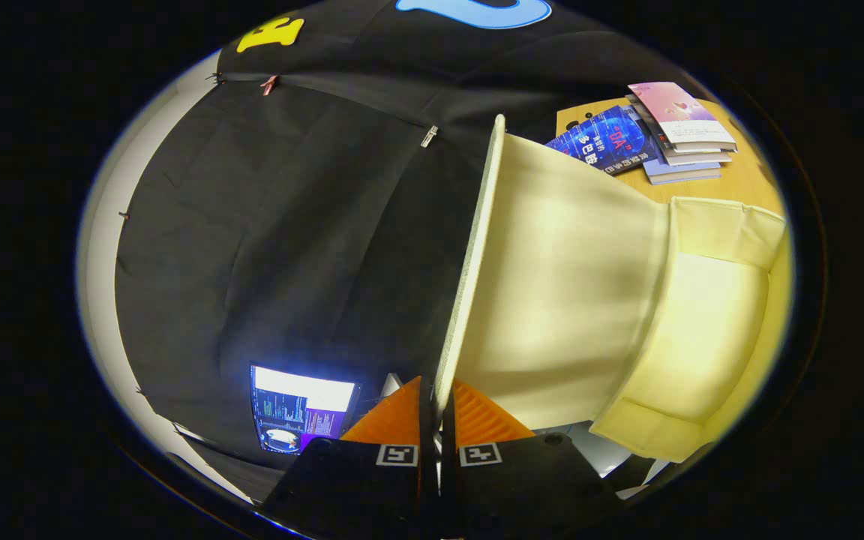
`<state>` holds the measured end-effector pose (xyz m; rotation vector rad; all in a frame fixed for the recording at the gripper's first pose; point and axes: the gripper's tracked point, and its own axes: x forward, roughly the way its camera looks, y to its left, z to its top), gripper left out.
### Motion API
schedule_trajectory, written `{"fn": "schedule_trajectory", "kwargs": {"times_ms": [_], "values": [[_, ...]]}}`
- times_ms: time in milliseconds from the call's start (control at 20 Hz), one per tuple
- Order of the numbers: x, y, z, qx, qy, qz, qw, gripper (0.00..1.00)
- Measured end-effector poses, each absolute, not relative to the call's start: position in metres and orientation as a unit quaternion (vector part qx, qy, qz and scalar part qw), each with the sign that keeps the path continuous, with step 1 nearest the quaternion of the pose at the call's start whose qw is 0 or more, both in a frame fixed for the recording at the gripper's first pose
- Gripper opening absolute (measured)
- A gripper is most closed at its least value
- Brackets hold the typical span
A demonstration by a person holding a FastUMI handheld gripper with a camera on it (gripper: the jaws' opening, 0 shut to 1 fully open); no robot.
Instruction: Open the storage box then place both shoes into the box .Put the left shoe in first, then the right shoe, with the right side of both shoes facing outward in a uniform manner.
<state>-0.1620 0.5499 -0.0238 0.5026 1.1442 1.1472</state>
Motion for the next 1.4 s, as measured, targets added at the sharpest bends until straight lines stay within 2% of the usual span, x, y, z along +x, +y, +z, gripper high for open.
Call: {"fn": "schedule_trajectory", "kwargs": {"times_ms": [100,300,350,400,450,850,1150,1400], "values": [[-0.154,0.550,-0.032,0.199,0.485,0.507,0.684,0.10],[-0.132,0.521,-0.046,0.136,0.437,0.497,0.737,0.74],[-0.125,0.510,-0.048,0.125,0.424,0.493,0.750,0.86],[-0.118,0.498,-0.047,0.115,0.410,0.489,0.762,0.88],[-0.112,0.484,-0.045,0.107,0.395,0.482,0.774,0.96],[-0.049,0.345,-0.056,0.066,0.331,0.382,0.860,0.98],[0.005,0.213,-0.112,0.033,0.321,0.243,0.915,0.98],[0.025,0.123,-0.168,-0.012,0.349,0.171,0.921,0.99]]}}
